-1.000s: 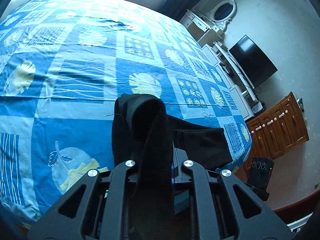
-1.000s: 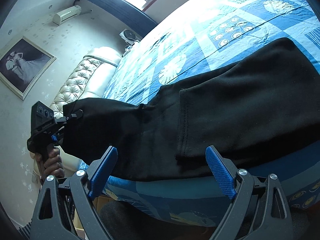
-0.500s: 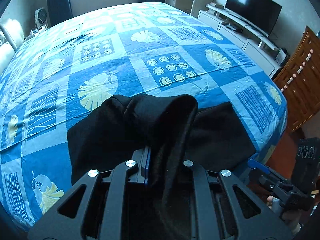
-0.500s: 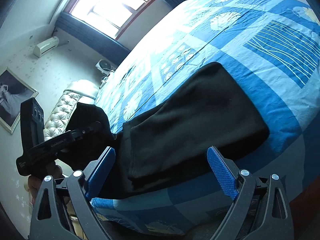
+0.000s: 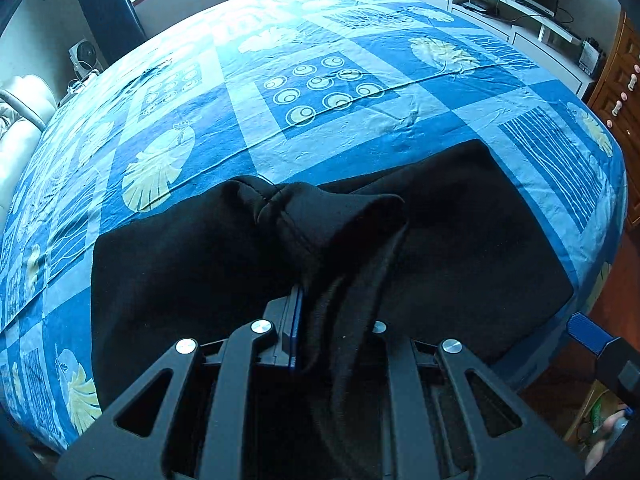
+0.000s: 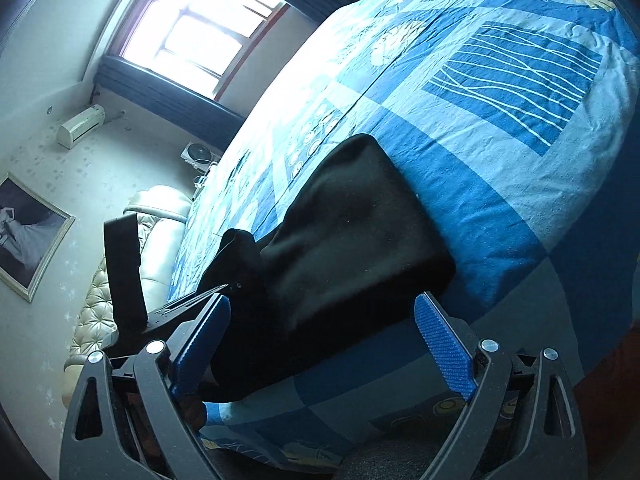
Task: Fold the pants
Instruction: 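Lift the held pants end with the left tool and fold it over the pants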
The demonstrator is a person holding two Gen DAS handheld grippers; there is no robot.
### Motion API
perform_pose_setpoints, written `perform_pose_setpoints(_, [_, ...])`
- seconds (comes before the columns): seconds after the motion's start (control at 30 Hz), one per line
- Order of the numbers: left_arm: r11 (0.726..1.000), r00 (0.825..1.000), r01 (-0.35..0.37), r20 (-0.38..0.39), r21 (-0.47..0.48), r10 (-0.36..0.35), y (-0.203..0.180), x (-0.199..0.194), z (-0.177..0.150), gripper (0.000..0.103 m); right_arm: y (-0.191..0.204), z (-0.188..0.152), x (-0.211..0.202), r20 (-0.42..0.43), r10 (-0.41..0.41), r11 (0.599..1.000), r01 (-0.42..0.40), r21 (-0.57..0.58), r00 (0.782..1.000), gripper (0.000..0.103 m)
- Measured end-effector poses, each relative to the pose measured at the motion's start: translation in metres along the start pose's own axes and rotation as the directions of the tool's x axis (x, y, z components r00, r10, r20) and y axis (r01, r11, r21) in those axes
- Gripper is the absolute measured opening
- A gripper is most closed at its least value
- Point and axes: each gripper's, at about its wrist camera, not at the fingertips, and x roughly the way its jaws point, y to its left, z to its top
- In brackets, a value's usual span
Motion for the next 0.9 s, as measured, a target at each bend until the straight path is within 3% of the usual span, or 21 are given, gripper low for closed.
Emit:
perform_pose_setpoints(0.53, [0.997, 0.997, -0.067, 0.028, 0.033, 0.067, -0.014, 0.007, -0.006, 0.013, -0.010, -0.004, 0.000, -0.014, -0.005, 0.999, 0.006, 0.039, 1.000, 0.093])
perform_pose_setpoints(0.63, [0.997, 0.998, -0.060, 0.036, 0.046, 0.058, -0.017, 0.004, -0.006, 0.017, -0.010, -0.004, -0.002, -0.011, -0.012, 0.999, 0.012, 0.037, 1.000, 0.093])
perform_pose_setpoints(0.73, [0.999, 0.998, -0.023, 0.061, 0.041, 0.020, -0.018, -0.010, -0.006, 0.033, -0.009, -0.002, -0.005, -0.010, -0.009, 0.999, 0.010, 0.038, 1.000, 0.093])
perform_pose_setpoints(0.8, [0.999, 0.997, -0.003, 0.079, 0.033, 0.000, -0.017, -0.024, -0.008, 0.074, -0.006, 0.001, -0.008, -0.004, -0.012, 1.000, 0.012, 0.026, 1.000, 0.093])
perform_pose_setpoints(0.9, [1.000, 0.987, 0.010, 0.162, 0.018, -0.013, -0.007, -0.059, -0.017, 0.082, 0.001, 0.005, -0.013, 0.002, -0.002, 1.000, 0.002, -0.008, 1.000, 0.093])
